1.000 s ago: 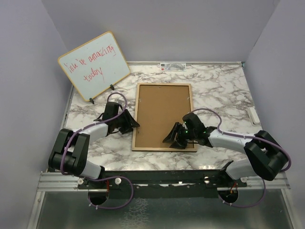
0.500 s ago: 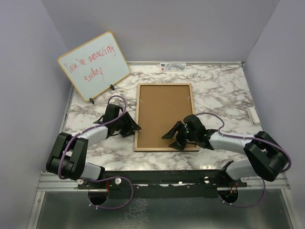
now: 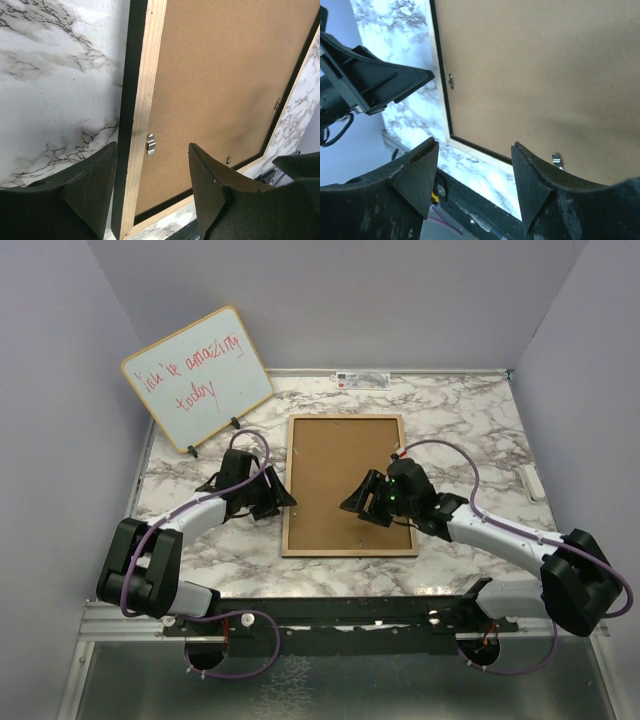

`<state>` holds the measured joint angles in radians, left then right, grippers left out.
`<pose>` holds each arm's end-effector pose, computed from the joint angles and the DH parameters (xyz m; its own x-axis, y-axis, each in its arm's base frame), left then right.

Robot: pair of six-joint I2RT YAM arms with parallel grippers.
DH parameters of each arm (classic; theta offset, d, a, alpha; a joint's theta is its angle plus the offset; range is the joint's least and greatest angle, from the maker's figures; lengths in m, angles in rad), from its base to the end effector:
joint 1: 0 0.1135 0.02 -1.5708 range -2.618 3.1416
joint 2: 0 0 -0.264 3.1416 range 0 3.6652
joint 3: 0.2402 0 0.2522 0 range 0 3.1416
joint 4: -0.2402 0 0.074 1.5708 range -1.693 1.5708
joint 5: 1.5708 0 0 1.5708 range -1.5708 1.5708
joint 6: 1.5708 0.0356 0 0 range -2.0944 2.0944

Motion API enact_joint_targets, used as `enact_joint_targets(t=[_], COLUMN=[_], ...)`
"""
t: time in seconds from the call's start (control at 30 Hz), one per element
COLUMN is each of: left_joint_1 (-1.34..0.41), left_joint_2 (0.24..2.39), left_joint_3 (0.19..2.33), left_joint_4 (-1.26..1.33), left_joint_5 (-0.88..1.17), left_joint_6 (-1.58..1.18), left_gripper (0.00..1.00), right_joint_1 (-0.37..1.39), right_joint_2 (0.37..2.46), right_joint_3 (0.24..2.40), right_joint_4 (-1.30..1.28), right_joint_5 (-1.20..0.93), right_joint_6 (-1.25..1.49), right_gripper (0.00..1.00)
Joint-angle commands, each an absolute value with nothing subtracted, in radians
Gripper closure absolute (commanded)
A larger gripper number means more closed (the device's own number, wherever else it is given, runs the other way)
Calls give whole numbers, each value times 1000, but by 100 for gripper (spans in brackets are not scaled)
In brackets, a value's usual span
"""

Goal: Put the photo into the frame

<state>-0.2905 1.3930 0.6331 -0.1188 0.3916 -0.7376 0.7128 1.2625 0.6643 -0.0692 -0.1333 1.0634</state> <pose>0.2456 -0.0876 0.1658 -0.8809 -0.3854 -0.2747 -0.1274 0.7521 -0.6466 0.1951 0.1749 0.2090 -0.8630 0.3990 -0.3097 0.0560 0.6849 0.7265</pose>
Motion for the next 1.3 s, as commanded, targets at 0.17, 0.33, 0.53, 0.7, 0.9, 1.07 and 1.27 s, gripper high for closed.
enact_joint_targets(t=[0.17,0.33,0.53,0.7,0.9,1.07,1.27], left_joint_1=[-298,-298,-298,-298,-298,-298,-298], left_joint_2=[1426,1428,1434,1436,1446,1445,1470], left_joint_3=[665,650,632,626,628,637,667], left_joint_4=[-133,-125,-113,-112,-111,-113,-107], left_joint_5=[353,351,347,347,344,342,343], left_joint_6=[-650,-640,-640,-643,-647,-644,-646], left_gripper=[39,40,40,40,41,41,38], right_joint_1=[718,718,719,719,718,719,701], right_joint_2=[1367,1414,1435,1468,1495,1416,1384], right_joint_3=[737,694,656,669,685,676,731], right_joint_4=[-194,-112,-110,-171,-252,-229,-290], right_joint_5=[-116,-301,-343,-286,-190,-153,-5], right_joint_6=[862,793,789,790,808,824,872], right_gripper=[51,57,64,66,67,63,49])
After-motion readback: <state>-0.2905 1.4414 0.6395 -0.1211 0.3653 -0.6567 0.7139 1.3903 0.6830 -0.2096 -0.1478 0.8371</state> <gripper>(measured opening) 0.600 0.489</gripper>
